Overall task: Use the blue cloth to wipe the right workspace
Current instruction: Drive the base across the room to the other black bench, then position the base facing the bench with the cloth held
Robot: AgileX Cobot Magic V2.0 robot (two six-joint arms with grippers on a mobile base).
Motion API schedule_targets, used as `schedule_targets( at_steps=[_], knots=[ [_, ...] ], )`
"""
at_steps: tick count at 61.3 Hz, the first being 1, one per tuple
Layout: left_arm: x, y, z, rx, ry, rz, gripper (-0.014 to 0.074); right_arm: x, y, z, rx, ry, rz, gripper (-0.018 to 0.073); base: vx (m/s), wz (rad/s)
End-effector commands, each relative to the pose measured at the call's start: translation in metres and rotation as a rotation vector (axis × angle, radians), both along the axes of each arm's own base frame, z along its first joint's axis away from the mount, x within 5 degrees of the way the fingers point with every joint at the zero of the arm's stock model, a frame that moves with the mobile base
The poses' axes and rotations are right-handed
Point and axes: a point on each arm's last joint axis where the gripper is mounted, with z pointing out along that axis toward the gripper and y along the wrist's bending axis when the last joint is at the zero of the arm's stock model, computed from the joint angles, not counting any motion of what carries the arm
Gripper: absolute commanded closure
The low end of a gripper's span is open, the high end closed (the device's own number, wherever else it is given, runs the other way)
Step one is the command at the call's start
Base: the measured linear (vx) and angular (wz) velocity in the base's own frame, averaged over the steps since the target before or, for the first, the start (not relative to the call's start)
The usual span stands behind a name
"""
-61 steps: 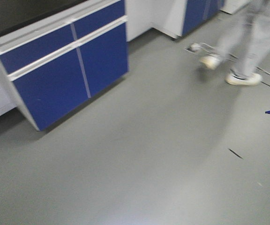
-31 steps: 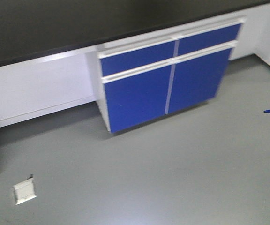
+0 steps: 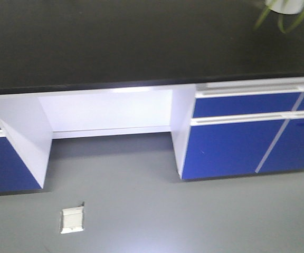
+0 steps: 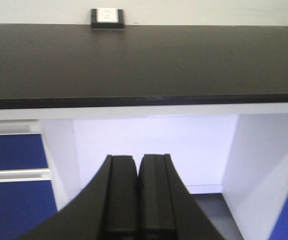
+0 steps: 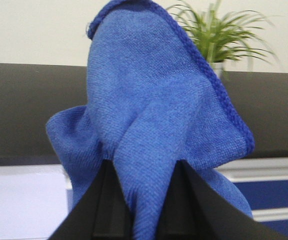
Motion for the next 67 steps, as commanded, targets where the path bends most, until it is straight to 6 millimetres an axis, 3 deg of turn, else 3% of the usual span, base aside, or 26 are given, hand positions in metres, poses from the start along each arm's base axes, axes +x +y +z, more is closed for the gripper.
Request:
schedule_targets(
  at_steps=[1, 34, 67],
  knots=[
    [0.0009, -0.0013, -0.0024, -0.009, -0.063, -0.014, 0.0602, 0.0026, -0.0027, 0.0166, -0.025, -0.098, -0.028, 0.0559, 0.33, 0.46],
    [0.0009, -0.0013, -0.0024, -0.009, -0.063, -0.014, 0.0602, 0.0026, -0.0027, 0.0166, -0.025, -0.098, -0.028, 0.0559, 0.32, 0.29],
    [0.0009, -0.0013, -0.0024, -0.009, -0.063, -0.014, 0.0602, 0.0026, -0.0027, 0.0166, -0.025, -0.098, -0.028, 0.0559, 0.32, -0.09]
  ],
)
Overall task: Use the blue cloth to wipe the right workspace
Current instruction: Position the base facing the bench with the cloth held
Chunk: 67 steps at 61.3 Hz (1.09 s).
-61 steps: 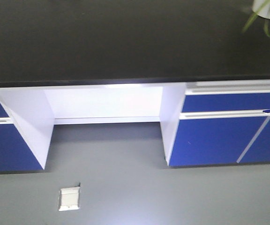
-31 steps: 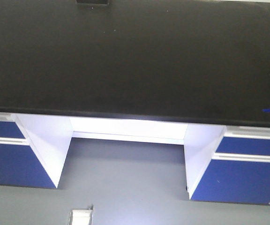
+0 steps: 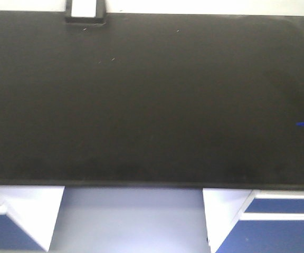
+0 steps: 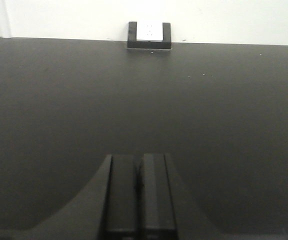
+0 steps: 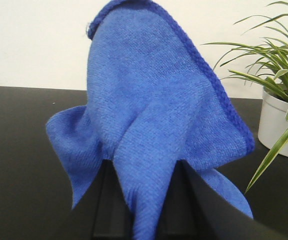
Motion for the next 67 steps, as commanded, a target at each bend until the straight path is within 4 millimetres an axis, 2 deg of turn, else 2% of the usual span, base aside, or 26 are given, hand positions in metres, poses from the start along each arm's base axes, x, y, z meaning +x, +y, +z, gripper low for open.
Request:
schedule_targets(
  at_steps=[1, 33, 67],
  knots=[
    [0.0009, -0.0013, -0.0024, -0.009, -0.063, -0.014, 0.0602, 0.0026, -0.0027, 0.0166, -0.025, -0.098, -0.028, 0.0559, 0.29, -0.22],
    [0.0009, -0.0013, -0.0024, -0.009, -0.063, -0.014, 0.0602, 0.0026, -0.0027, 0.0165, -0.024, -0.097, -0.028, 0.0559, 0.23, -0.17],
    [0.0009, -0.0013, -0.0024, -0.009, -0.063, -0.014, 0.0602, 0.0026, -0.0027, 0.0165, -0.024, -0.097, -0.028, 0.0559, 0.05, -0.04]
  ],
)
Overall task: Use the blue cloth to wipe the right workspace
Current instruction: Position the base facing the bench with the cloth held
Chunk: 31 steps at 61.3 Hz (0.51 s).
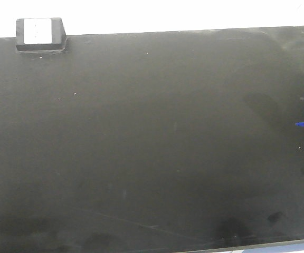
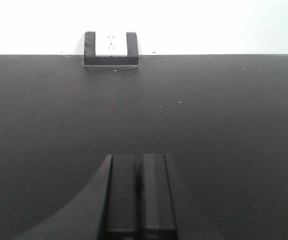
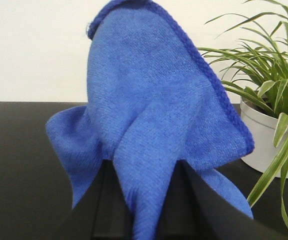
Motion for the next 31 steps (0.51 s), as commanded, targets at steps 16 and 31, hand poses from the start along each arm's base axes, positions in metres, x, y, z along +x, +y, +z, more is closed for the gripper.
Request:
schedule_targets(
  at_steps=[16, 31],
  knots=[
    [0.0009, -0.0013, -0.0024, -0.009, -0.063, -0.014, 0.0602, 0.0026, -0.0027, 0.0165, -0.019, -0.098, -0.028, 0.0559, 0.00, 0.00],
    [0.0009, -0.0013, -0.0024, -0.009, -0.063, -0.014, 0.0602, 0.0031, -0.0028, 0.0133, 0.217, -0.084, -0.042, 0.0559, 0.00, 0.00]
  ],
)
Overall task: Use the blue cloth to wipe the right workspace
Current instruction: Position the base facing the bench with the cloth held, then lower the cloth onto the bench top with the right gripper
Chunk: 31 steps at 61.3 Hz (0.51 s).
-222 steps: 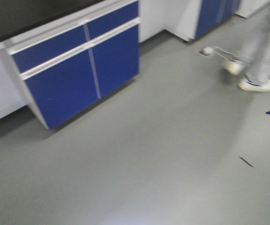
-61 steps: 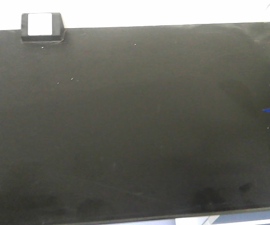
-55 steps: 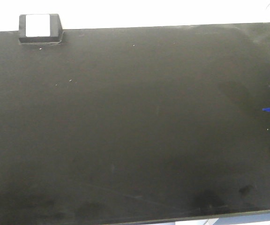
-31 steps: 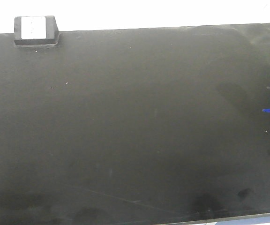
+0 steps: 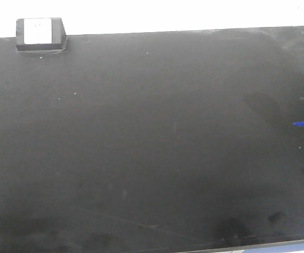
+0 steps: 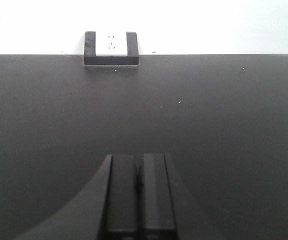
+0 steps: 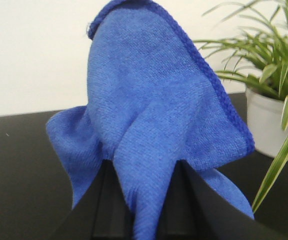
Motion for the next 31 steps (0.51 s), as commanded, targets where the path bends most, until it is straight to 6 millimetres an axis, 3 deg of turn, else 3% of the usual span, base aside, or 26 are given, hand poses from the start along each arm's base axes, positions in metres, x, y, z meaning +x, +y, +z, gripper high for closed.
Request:
schedule_targets(
  at_steps=[1, 14, 31],
  knots=[
    [0.001, -0.001, -0.002, -0.009, -0.063, -0.014, 0.0602, 0.004, -0.002, 0.014, 0.063, -0.073, -0.027, 0.0559, 0.00, 0.00],
    [0.001, -0.001, -0.002, -0.009, -0.063, -0.014, 0.0602, 0.022, 0.008, 0.005, -0.011, 0.232, 0.097, 0.0559, 0.00, 0.00],
    [0.001, -0.001, -0.002, -0.009, -0.063, -0.014, 0.0602, 0.089, 0.014, -0.013, -0.033, 0.607, 0.188, 0.0559, 0.00, 0.00]
  ],
)
